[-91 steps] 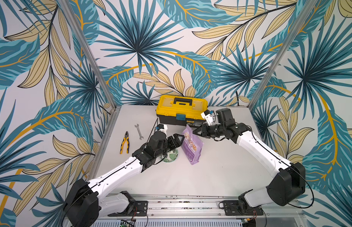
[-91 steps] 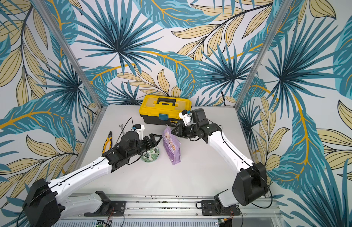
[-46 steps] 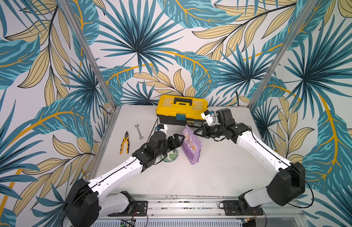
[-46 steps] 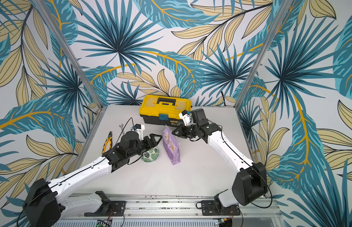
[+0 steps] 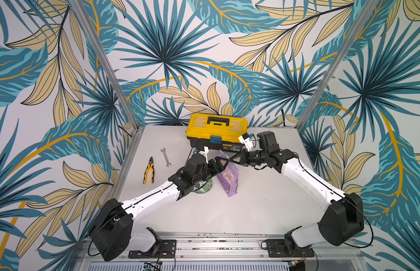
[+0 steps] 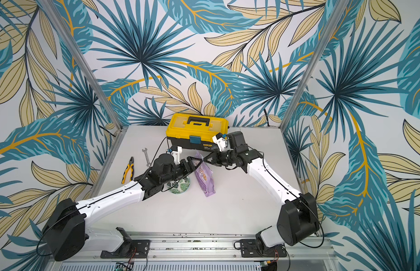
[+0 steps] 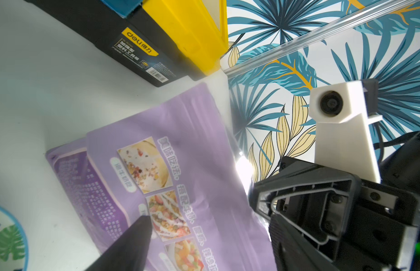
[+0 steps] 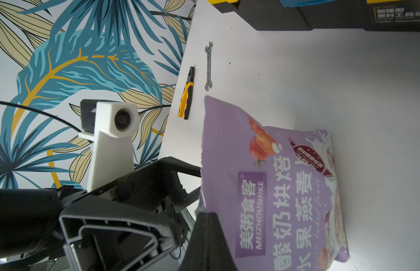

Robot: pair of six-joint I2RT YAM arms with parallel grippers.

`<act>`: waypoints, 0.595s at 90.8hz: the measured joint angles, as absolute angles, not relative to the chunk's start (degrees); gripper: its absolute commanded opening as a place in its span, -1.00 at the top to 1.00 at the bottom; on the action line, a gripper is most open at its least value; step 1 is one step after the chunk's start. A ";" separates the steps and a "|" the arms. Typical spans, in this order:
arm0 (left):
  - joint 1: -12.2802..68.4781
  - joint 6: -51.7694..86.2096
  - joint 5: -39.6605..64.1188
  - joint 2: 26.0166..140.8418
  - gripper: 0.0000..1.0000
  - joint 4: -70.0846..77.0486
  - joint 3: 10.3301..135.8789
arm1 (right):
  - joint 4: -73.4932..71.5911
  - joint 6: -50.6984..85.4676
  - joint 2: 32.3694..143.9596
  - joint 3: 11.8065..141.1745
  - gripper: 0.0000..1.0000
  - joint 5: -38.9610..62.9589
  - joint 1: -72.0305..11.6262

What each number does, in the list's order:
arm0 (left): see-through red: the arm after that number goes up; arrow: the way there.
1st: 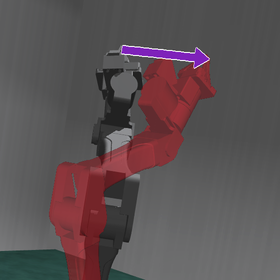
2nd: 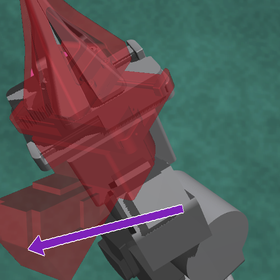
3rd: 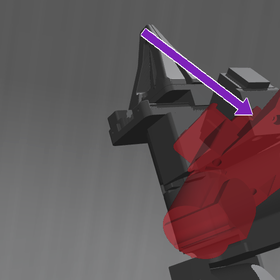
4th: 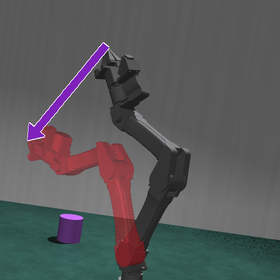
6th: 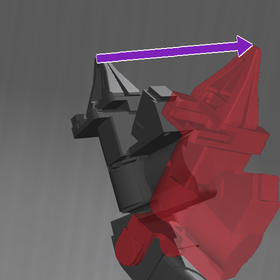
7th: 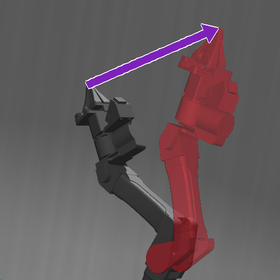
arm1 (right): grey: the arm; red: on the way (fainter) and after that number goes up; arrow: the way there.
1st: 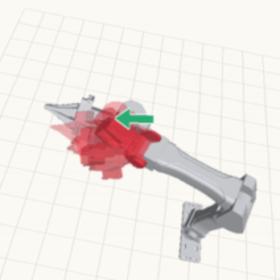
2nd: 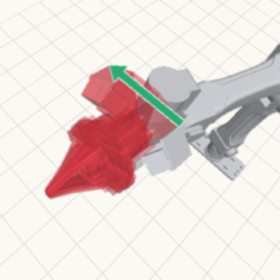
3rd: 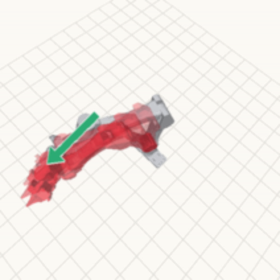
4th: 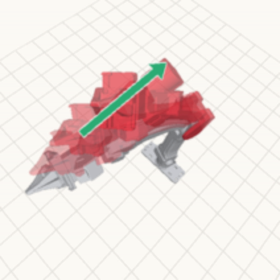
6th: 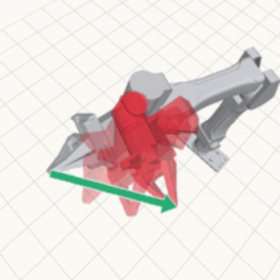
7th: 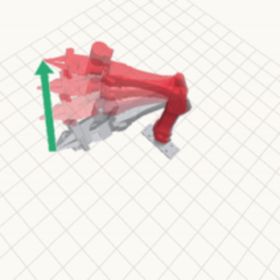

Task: Pour the oats into the breakfast bowl
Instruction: Open the oats bag at the center of the board.

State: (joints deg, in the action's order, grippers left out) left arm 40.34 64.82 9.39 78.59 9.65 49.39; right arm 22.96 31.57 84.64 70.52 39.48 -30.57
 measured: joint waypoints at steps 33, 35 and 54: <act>40.36 66.37 8.12 81.71 -0.33 12.69 50.94 | 22.55 31.75 84.20 70.06 1.00 39.42 -30.59; 40.36 66.32 8.10 81.82 -0.31 12.82 51.00 | 22.55 31.73 84.20 70.06 1.00 39.38 -30.59; 40.36 66.54 8.14 83.59 -0.03 14.09 52.38 | 22.59 31.70 84.20 70.06 1.00 39.05 -30.59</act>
